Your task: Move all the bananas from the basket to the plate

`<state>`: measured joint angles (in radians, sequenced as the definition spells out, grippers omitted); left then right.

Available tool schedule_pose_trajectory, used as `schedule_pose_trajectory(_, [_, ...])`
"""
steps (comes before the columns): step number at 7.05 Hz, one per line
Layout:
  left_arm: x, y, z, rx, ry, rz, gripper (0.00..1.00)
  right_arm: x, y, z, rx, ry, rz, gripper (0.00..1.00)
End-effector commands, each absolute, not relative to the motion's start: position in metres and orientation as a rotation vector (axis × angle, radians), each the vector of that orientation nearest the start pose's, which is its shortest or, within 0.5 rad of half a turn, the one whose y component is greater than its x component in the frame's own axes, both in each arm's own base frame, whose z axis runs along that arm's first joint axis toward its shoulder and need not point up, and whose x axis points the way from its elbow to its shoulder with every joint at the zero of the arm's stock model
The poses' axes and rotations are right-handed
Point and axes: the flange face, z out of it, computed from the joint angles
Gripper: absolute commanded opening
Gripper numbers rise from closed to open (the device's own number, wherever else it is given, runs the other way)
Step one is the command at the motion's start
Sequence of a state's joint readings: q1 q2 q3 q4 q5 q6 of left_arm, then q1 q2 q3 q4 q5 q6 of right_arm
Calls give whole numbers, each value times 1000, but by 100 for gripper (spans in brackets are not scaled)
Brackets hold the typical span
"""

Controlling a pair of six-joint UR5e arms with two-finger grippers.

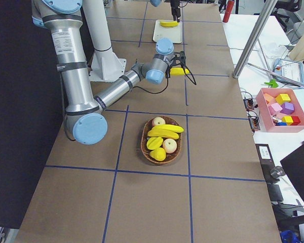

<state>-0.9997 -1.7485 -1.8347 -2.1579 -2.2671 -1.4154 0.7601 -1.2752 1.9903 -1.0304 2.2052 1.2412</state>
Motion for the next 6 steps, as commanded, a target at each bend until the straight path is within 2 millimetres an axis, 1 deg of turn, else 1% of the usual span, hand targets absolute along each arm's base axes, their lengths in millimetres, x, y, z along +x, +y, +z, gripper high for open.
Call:
schedule_pose_trajectory(1, [288, -489, 281, -57, 1321, -400, 99, -419, -362, 176, 189, -1386, -14, 2])
schedule_pose_trajectory(2, [317, -465, 261, -108, 1421, -393, 99, -427, -356, 170, 204, -1389, -7, 2])
schedule_pose_trajectory(3, [329, -447, 246, -114, 1534, -422, 99, -427, -356, 169, 207, -1393, -7, 2])
schedule_pose_trajectory(4, [355, -429, 225, -134, 1606, -353, 99, -427, -356, 167, 209, -1395, -8, 2])
schedule_pose_trajectory(5, [390, -420, 190, -141, 1645, -297, 99, -427, -356, 163, 212, -1402, -10, 2])
schedule_pose_trajectory(6, [423, -420, 165, -122, 1669, -304, 99, -428, -355, 161, 212, -1406, -14, 2])
